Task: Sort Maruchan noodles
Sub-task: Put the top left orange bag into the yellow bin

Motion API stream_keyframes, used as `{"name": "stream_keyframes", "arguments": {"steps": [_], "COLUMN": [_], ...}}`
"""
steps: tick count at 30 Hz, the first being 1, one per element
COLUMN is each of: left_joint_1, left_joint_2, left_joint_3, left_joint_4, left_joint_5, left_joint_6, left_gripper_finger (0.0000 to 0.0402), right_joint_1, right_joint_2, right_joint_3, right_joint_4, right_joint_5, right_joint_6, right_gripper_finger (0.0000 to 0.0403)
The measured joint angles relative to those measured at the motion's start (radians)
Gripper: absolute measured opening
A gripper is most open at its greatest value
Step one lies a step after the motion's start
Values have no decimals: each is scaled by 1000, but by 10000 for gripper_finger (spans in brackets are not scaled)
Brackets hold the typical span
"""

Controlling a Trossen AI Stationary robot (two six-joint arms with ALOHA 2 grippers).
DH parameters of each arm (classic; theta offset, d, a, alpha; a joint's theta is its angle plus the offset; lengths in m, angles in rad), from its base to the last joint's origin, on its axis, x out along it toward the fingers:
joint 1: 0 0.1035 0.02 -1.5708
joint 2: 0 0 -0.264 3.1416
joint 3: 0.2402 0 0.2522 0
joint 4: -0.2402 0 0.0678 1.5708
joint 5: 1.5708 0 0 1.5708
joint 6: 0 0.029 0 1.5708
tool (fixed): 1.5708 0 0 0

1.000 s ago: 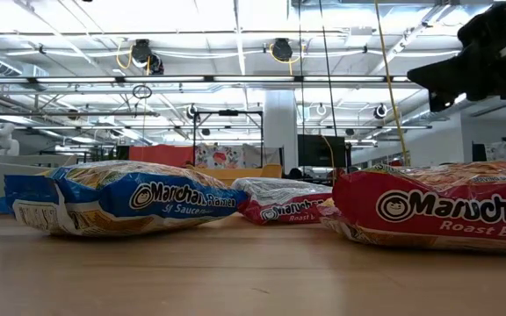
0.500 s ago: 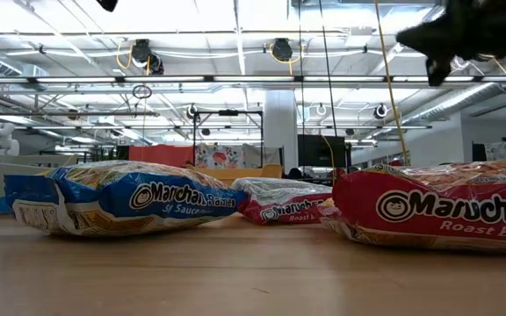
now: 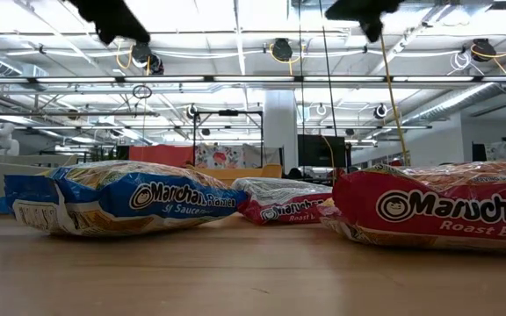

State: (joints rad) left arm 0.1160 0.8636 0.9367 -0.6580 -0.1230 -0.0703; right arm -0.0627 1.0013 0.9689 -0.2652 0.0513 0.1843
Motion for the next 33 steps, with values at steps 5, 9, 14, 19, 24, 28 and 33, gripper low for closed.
{"name": "stream_keyframes", "arguments": {"steps": [5,9,14,19,24,28,33], "left_joint_1": [38,43,83,173,245,292,320], "left_joint_2": [43,89,162,272,404,491,575], "left_joint_3": [-1,-1,-26,-54,-60,-61,-61], "left_joint_4": [-42,-96,-127,-126,-97,-97,-93], "left_joint_5": [-226,-266,-225,-136,-187,-123,-126], "left_joint_6": [-41,-97,-233,-323,-399,-422,-450], "left_gripper_finger": [80,81,81,84,84,84,106], "right_joint_1": [12,20,8,-12,-5,22,38], "right_joint_2": [148,199,189,142,101,95,96], "right_joint_3": [26,27,27,28,29,29,29], "right_joint_4": [10,-21,-26,-44,-45,-53,-54], "right_joint_5": [1,2,3,6,33,118,161], "right_joint_6": [-51,-103,-121,-110,-49,-40,-42], "right_gripper_finger": [0,0,0,0,0,0,0]}}
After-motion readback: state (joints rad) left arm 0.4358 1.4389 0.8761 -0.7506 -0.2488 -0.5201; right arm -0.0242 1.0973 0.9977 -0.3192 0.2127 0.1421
